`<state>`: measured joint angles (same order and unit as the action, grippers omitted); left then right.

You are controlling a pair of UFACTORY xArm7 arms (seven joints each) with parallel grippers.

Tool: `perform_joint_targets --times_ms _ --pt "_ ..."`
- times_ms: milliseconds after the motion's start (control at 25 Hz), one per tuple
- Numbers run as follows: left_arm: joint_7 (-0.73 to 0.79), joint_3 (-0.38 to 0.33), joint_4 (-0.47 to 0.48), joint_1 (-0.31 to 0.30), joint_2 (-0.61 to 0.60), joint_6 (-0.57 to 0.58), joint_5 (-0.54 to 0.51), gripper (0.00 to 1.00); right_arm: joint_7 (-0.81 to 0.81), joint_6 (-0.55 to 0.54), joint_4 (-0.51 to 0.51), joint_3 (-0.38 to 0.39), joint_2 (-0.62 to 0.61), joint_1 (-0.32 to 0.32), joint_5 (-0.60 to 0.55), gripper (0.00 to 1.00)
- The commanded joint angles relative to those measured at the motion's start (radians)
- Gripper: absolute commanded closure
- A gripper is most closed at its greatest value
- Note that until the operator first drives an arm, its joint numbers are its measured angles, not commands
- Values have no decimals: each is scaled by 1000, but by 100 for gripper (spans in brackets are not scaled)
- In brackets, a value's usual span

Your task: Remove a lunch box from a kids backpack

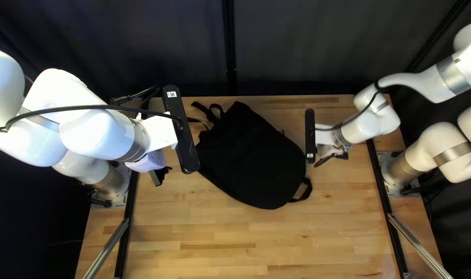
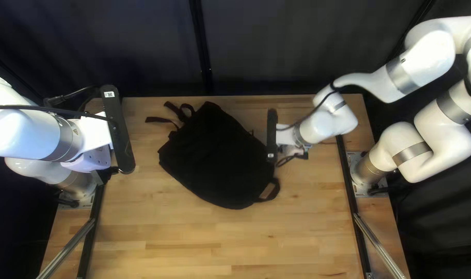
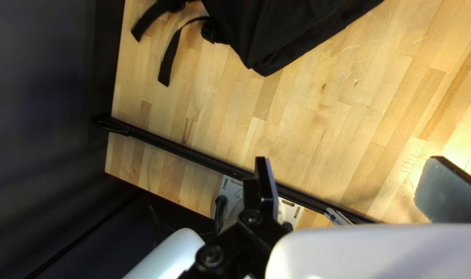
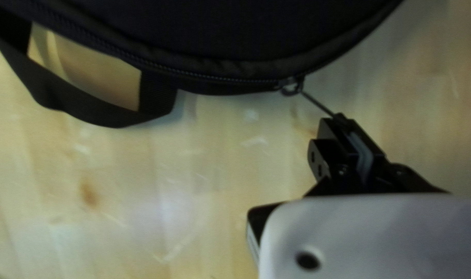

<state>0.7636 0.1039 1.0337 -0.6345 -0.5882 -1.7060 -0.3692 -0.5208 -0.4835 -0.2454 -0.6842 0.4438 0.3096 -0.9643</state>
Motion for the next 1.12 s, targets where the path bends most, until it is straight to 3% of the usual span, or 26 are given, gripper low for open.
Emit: perform_joint_targets --times_ms 40,200,520,880,1120 --pt "0 0 0 0 0 0 0 0 85 -119 -24 -13 82 -7 64 97" --pt "0 0 0 0 0 0 0 0 158 -174 -94 -35 70 22 122 97" --pt "0 0 0 0 0 0 0 0 330 -172 -251 -138 -56 111 241 97" --pt "0 0 0 0 0 0 0 0 305 -185 -226 -116 -11 64 187 100" --pt "0 0 0 0 0 0 0 0 155 -183 -138 -3 63 14 95 100"
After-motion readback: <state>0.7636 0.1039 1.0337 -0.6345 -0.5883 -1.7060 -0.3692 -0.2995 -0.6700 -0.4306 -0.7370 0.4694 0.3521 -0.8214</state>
